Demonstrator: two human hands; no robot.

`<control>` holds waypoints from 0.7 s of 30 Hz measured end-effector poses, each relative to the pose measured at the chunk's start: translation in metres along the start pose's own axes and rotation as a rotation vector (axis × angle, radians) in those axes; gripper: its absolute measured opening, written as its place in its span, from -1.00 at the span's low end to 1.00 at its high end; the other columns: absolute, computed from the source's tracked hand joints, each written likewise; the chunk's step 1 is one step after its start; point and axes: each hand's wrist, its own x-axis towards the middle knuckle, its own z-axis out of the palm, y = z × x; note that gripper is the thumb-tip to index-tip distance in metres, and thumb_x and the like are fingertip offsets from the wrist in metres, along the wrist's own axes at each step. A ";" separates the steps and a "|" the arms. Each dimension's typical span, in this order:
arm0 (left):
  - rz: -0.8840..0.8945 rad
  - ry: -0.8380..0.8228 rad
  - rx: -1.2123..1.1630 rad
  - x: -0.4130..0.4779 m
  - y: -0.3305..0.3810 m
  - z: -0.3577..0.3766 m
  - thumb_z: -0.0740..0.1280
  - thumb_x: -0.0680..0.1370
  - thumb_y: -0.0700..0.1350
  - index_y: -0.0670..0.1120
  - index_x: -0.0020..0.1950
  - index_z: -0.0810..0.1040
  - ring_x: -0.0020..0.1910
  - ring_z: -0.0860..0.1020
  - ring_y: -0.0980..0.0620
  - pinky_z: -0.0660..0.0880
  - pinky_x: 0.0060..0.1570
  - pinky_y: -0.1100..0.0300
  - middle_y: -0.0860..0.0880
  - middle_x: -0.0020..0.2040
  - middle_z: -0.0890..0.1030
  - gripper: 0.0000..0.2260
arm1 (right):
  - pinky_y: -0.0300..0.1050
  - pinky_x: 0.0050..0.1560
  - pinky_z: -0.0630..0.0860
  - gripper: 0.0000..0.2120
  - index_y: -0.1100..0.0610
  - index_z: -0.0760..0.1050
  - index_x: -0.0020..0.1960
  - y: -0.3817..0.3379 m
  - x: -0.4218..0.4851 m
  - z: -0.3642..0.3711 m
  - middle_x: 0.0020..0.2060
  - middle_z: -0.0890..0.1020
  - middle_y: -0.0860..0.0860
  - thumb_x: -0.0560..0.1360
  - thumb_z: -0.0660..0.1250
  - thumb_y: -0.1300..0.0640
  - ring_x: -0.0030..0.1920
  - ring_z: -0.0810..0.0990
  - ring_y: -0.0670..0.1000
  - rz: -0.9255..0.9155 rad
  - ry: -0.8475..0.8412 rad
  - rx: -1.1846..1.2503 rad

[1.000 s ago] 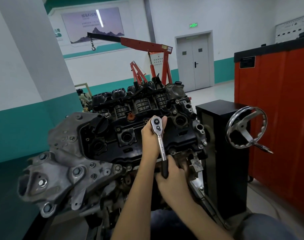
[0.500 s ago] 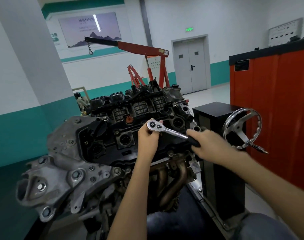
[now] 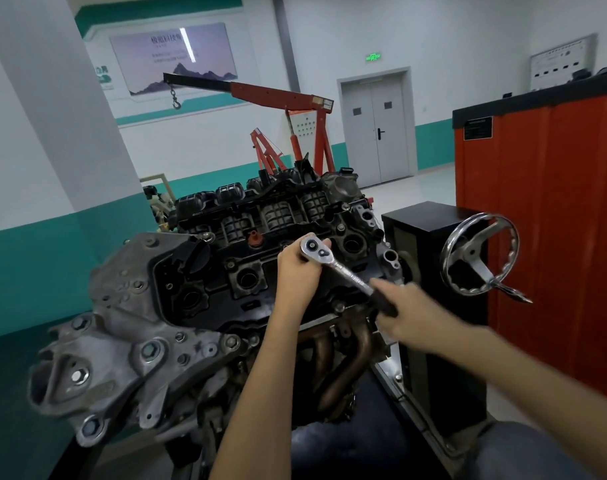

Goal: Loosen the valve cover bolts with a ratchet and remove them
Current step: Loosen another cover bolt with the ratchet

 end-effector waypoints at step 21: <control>0.015 0.064 -0.037 -0.003 -0.005 0.002 0.33 0.60 -0.16 0.09 -0.44 0.28 -0.42 0.22 0.19 0.23 -0.36 0.30 0.16 -0.49 0.28 -0.55 | -0.19 -0.43 0.40 -0.75 0.01 0.38 -0.05 -0.020 -0.014 0.046 -0.35 0.50 0.14 0.44 0.29 0.33 -0.44 0.43 0.00 0.064 0.091 0.174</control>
